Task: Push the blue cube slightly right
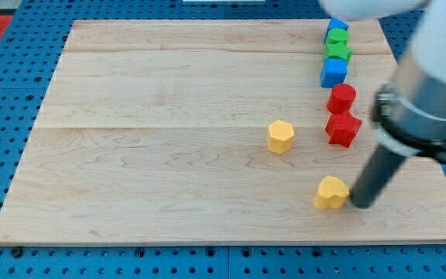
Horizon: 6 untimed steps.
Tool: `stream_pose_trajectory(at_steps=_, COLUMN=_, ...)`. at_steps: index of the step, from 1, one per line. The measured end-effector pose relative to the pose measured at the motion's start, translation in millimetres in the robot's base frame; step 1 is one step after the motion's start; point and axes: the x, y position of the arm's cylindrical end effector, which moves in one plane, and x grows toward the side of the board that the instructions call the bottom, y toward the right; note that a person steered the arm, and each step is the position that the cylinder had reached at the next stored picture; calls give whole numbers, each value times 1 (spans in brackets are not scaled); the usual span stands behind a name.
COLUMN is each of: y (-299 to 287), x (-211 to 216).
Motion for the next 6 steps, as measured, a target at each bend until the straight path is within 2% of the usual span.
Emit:
stream_pose_trajectory(at_steps=1, y=-14, x=-31)
stream_pose_trajectory(at_steps=4, y=-16, x=-186)
stream_pose_trajectory(at_steps=5, y=17, x=-213)
stream_pose_trajectory(at_steps=6, y=40, x=-192)
